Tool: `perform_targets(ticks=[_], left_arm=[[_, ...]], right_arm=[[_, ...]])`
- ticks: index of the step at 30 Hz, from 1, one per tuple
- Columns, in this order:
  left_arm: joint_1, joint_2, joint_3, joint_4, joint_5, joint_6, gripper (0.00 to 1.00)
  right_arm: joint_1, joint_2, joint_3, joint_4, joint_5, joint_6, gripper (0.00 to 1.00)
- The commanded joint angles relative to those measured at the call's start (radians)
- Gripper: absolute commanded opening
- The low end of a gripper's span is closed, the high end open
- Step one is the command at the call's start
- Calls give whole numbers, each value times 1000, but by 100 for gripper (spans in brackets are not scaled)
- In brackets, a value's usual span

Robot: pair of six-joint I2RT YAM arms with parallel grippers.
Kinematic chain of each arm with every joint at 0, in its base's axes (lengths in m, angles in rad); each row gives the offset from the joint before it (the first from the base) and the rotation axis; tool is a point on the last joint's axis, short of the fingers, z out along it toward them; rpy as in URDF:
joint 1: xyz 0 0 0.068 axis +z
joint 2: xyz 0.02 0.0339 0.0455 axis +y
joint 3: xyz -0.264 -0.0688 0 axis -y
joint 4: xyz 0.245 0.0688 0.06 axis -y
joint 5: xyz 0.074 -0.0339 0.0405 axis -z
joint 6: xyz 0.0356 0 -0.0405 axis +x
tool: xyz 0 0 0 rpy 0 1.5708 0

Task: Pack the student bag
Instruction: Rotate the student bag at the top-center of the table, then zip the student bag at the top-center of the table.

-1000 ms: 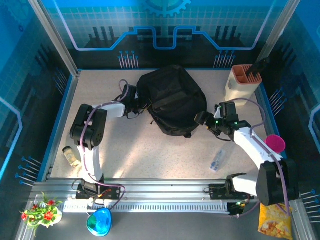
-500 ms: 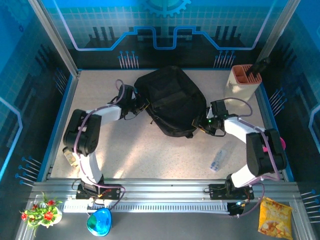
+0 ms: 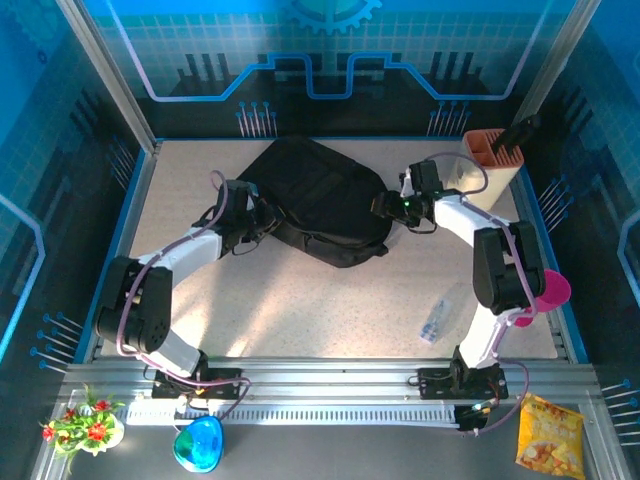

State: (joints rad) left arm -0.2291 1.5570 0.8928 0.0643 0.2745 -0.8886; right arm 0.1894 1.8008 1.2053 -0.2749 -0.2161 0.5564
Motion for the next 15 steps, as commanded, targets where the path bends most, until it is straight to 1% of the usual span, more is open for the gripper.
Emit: perform_targets(ticks=[1, 3, 5, 7, 10, 15], left_arm=[[-1, -43, -12, 22, 27, 15, 0], [-1, -44, -12, 29, 27, 14, 0], [-3, -46, -14, 38, 23, 13, 0], [-3, -50, -18, 46, 22, 13, 0], [-6, -61, -28, 57, 17, 13, 0], [-6, -78, -47, 63, 14, 23, 0]], right_arm=[[17, -159, -37, -109, 92, -39, 67], [34, -233, -79, -140, 113, -38, 68], [73, -304, -114, -175, 121, -28, 68], [134, -348, -123, -219, 140, -4, 68], [248, -381, -124, -249, 147, 74, 68], [437, -374, -144, -133, 174, 251, 66]])
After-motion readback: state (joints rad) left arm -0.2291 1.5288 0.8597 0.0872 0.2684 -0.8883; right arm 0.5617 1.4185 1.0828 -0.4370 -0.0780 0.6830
